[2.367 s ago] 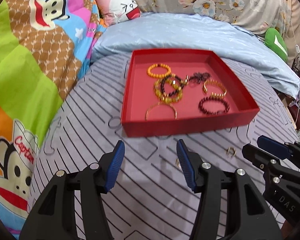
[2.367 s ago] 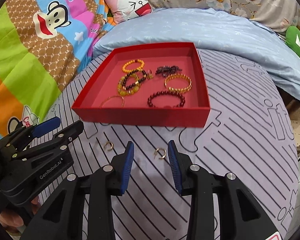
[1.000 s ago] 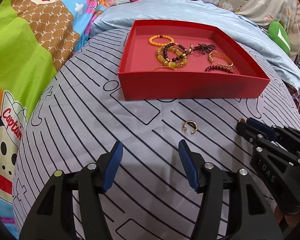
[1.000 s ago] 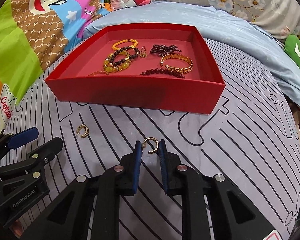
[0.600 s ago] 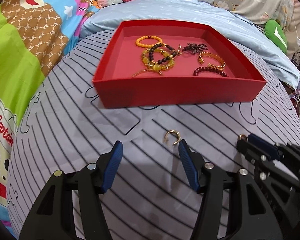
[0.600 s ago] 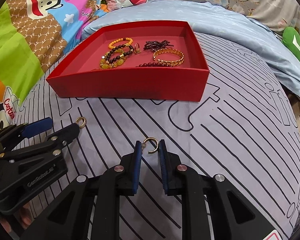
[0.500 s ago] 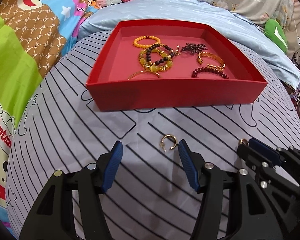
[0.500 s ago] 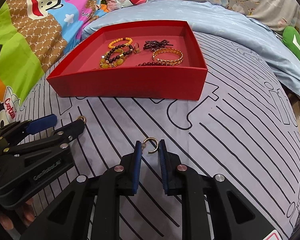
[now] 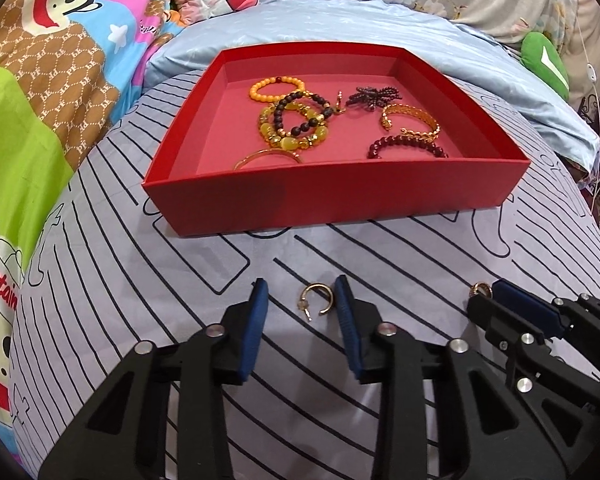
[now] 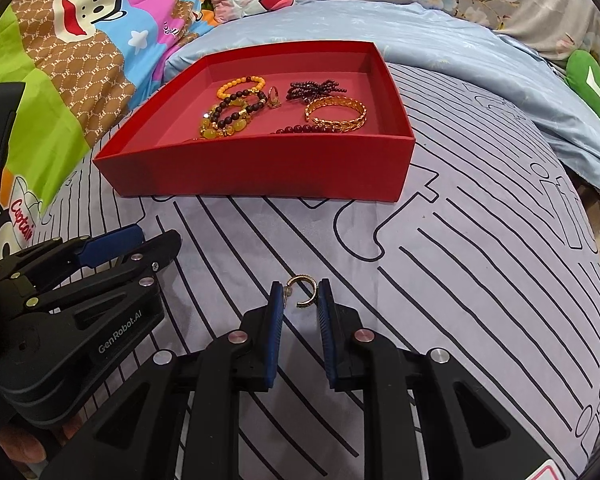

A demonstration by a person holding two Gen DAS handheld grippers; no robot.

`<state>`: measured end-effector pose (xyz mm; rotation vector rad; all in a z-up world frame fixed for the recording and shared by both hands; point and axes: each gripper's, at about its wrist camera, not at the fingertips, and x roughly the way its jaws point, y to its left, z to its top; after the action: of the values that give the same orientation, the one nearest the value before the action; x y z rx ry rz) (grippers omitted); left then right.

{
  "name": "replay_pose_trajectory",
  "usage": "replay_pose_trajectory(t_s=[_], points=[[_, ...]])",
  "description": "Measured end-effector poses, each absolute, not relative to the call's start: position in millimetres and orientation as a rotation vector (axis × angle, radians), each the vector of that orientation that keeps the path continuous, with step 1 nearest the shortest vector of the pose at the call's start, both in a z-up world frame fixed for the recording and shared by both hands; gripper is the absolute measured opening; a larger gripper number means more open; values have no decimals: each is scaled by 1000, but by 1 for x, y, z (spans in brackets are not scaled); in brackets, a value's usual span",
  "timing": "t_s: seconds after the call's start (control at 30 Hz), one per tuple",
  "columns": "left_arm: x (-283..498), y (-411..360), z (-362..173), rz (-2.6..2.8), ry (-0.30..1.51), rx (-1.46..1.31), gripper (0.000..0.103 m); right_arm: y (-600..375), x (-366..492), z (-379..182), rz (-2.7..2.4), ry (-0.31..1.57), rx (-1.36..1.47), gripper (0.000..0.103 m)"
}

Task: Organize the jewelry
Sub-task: 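Grasp a gold ring with the right tool while the left grasps another ring, then carry both held gold rings over the red tray and lower them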

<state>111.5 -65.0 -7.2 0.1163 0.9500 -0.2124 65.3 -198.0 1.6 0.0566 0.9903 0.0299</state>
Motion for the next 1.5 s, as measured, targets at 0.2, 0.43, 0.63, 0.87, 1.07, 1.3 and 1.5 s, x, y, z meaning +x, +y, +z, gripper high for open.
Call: replay_pose_trajectory(t_s=[0.2, 0.43, 0.63, 0.87, 1.07, 1.3, 1.5], points=[[112, -65, -7, -225, 950, 118, 17, -198, 65, 2, 29, 990, 59, 17], [108, -64, -7, -231, 956, 110, 17, -197, 63, 3, 35, 995, 66, 17], [102, -60, -5, -228, 971, 100, 17, -189, 55, 8, 49, 990, 64, 17], [90, -54, 1, -228, 981, 85, 17, -180, 47, 20, 62, 968, 56, 17], [82, -47, 13, -229, 968, 72, 17, -173, 40, 31, 64, 945, 51, 17], [71, -43, 35, -239, 942, 53, 17, -171, 29, 53, 72, 907, 61, 17], [65, -41, 64, -252, 895, 41, 17, -170, 25, 80, 74, 853, 63, 17]])
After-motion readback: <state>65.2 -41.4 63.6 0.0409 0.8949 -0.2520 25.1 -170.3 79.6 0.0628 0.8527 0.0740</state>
